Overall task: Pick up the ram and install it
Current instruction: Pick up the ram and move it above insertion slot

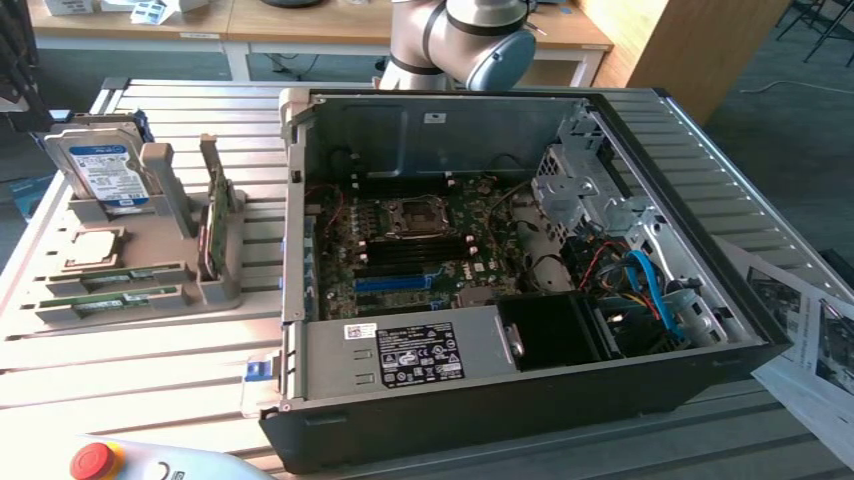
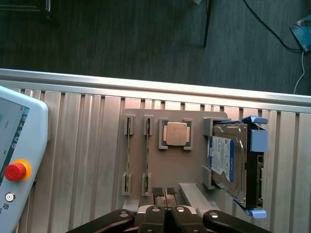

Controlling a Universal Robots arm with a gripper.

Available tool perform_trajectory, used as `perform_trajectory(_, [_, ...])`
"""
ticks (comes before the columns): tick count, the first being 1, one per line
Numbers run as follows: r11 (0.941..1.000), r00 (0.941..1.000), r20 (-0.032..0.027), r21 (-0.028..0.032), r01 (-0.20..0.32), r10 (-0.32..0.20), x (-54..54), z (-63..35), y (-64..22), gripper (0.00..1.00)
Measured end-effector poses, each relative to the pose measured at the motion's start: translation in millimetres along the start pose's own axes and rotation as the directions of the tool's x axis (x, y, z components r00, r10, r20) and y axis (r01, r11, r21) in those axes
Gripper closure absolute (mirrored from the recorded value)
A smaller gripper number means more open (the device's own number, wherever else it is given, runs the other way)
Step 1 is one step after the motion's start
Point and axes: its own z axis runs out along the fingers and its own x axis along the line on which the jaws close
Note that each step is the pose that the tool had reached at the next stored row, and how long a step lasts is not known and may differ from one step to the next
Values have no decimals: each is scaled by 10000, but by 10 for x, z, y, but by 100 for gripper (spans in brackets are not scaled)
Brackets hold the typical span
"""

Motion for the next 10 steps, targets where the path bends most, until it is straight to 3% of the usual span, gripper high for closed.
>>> perform_trajectory(10, [10000,10000,0,2,0,0,1,61,-2,90])
